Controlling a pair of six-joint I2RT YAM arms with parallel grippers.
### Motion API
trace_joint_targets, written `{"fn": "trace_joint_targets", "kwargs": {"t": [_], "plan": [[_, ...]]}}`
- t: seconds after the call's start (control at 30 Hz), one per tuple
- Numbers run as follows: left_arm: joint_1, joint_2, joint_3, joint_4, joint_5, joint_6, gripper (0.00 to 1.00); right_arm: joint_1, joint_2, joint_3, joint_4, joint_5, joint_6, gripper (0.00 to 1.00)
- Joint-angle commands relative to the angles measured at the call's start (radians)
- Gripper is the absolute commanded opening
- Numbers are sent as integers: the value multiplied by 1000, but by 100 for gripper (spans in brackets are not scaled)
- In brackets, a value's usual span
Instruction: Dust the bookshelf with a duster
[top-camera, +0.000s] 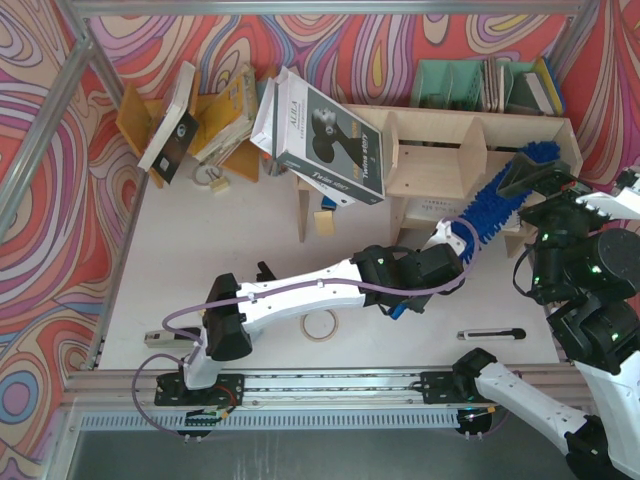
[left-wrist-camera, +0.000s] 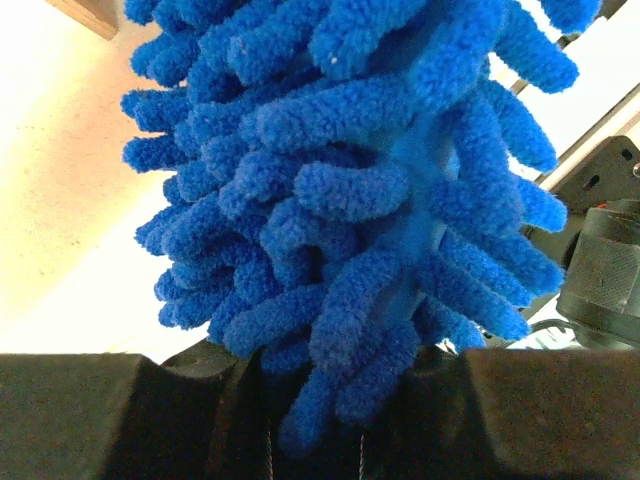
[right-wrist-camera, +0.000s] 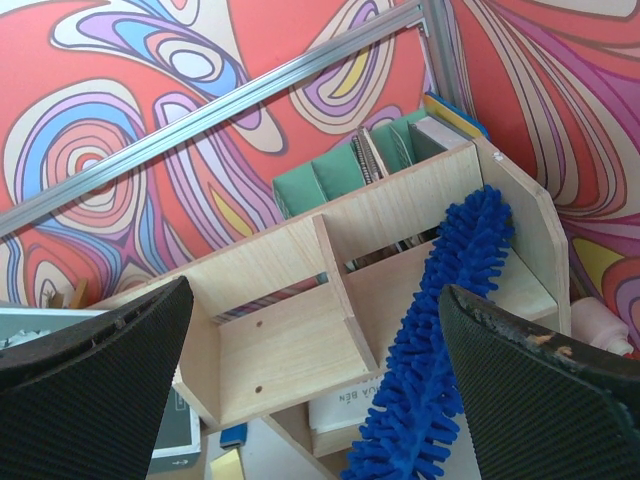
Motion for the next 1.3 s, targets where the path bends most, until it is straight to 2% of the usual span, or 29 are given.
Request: {"fn": "trace_joint_targets", "kwargs": {"t": [0.0,0.4,0.53,0.73,1.03,1.17,1.27], "plan": [[-11,-71,27,-12,24,37,0,1,-5,1,20,16,-10,99],[-51,-200,-133,-62,8,22,0,2,-7,-1,21,21,-7,99],[-50,-196,-123,-69,-4,23,0,1,-10,-2,22,23,-2,99],[-39,-136,-38,-70,-42,17,0,1,-8,-1,17,20,4,99],[4,19,209,-112,-61,-17,0,1,-10,-6,11,23,4,99],[16,81,306,-178,-74,-36,0,1,-14,-14,18,27,-2,99],[22,74,296,-196,-93,-56,0,1,-17,-24,30,31,-12,99]]}}
